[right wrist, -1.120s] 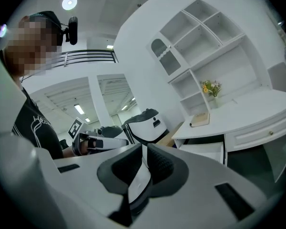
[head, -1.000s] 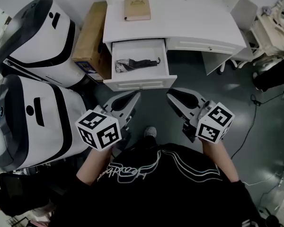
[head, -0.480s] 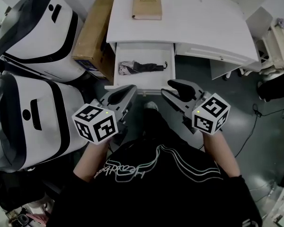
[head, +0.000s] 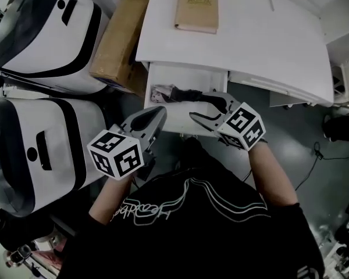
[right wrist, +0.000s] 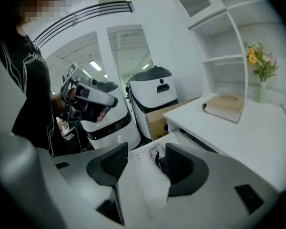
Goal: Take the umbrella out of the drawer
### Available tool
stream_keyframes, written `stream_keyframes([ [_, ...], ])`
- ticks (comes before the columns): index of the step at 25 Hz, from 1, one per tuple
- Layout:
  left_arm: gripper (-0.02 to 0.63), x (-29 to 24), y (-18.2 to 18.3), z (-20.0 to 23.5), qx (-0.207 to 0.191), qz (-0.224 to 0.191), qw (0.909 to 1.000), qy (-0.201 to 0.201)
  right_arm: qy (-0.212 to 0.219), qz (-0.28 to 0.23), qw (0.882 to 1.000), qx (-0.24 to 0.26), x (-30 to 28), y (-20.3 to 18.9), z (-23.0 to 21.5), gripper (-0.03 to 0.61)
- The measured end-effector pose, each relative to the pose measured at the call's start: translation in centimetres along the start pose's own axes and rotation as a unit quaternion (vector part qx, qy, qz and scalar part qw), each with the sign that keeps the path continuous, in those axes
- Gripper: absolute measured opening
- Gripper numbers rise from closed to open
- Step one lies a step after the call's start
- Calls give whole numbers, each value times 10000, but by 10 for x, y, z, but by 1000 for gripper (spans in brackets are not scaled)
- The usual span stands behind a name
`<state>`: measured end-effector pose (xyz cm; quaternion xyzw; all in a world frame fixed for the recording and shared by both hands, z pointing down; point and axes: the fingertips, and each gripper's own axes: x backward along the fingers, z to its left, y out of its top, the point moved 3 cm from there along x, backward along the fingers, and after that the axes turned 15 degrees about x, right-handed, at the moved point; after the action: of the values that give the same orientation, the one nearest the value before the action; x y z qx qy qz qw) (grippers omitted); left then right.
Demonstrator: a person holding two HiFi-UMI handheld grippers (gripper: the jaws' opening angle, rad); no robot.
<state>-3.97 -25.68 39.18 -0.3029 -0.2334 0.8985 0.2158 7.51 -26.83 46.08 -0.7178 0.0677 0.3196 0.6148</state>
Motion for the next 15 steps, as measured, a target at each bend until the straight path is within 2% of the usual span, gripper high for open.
stream_keyframes([
  [3, 20, -13, 12, 16, 141, -5, 9999, 91, 243, 489, 9979, 351, -33, -19, -19, 232],
  [6, 20, -23, 23, 35, 235, -32, 9996, 166, 503, 1018, 9903, 797, -66, -42, -31, 235],
  [10, 20, -30, 35, 55, 353, -84, 9989, 290, 796, 1632, 9738, 1368, -106, -70, -42, 236],
  [15, 20, -33, 44, 80, 587, -151, 9970, 473, 1166, 2229, 9510, 1800, -148, -104, -51, 236],
])
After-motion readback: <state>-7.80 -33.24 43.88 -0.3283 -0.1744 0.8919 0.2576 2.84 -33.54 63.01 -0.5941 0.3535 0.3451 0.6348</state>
